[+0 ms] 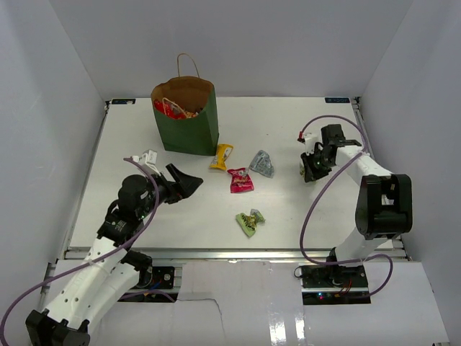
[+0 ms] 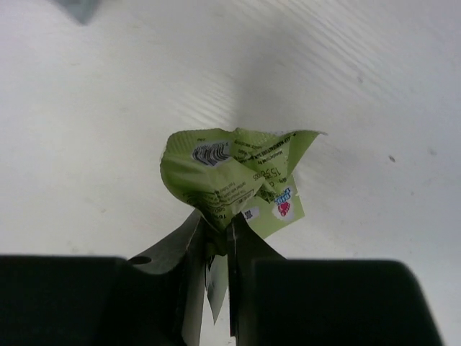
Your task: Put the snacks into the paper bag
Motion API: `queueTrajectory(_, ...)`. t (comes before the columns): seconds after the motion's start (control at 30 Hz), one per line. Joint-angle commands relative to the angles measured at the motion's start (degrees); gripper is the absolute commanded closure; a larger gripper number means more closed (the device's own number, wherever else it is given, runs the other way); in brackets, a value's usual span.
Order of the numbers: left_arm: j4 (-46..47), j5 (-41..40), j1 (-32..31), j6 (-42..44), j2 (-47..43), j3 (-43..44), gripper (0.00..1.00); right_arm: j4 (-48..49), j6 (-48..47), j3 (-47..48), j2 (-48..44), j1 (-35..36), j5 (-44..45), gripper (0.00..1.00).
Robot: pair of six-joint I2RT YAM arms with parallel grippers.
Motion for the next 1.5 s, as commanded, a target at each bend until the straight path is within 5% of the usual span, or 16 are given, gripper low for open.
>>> queueTrajectory(0.0,1.91,4.74,0.17,-3.01,-0.08,-4.53,0.03,-2.26,-12.64,6.74,-3.35,0.56,-19.81,0.9)
queueTrajectory(0.2,9.46,9.4,0.08,-9.87,-0.61,-14.21,0.03,-7.46,-17.35,31.51,2.79,11.25,-31.4,0.92)
queueTrajectory(0.4,11.84,10.9,0.08,-11.72,0.53,-18.88,0.03,7.63,-1.49,56.11,14.37,24.79,-26.51,0.92)
queueTrajectory(0.7,11.32,12.48,-0.36,-13.21,-2.01,-19.32,0.02,38.37,14.72,69.42,29.15,32.55,-10.25,0.92)
queueTrajectory(0.8,10.88,12.83,-0.71,-13.56,-2.28,-19.15,0.02,41.84,16.05,70.65,31.7,33.96,-8.47,0.92)
queueTrajectory(1.03,10.79,9.59,-5.09,-13.56,2.98,-15.9,0.02,43.25,14.29,68.28,32.07,34.84,-5.04,0.36)
queueTrajectory(1.3,12.02,-0.6,-18.28,-14.96,19.06,-7.82,0.02,38.69,15.43,67.67,24.62,30.89,-9.68,0.19)
queueTrajectory(1.37,8.97,-3.59,-20.3,-17.07,25.38,-3.78,0.07,35.71,15.52,64.96,21.19,26.96,-17.9,0.02)
queueTrajectory(1.47,1.07,-7.29,-23.03,-20.07,34.17,3.68,0.17,29.15,13.86,54.42,13.36,20.46,-31.88,0.1)
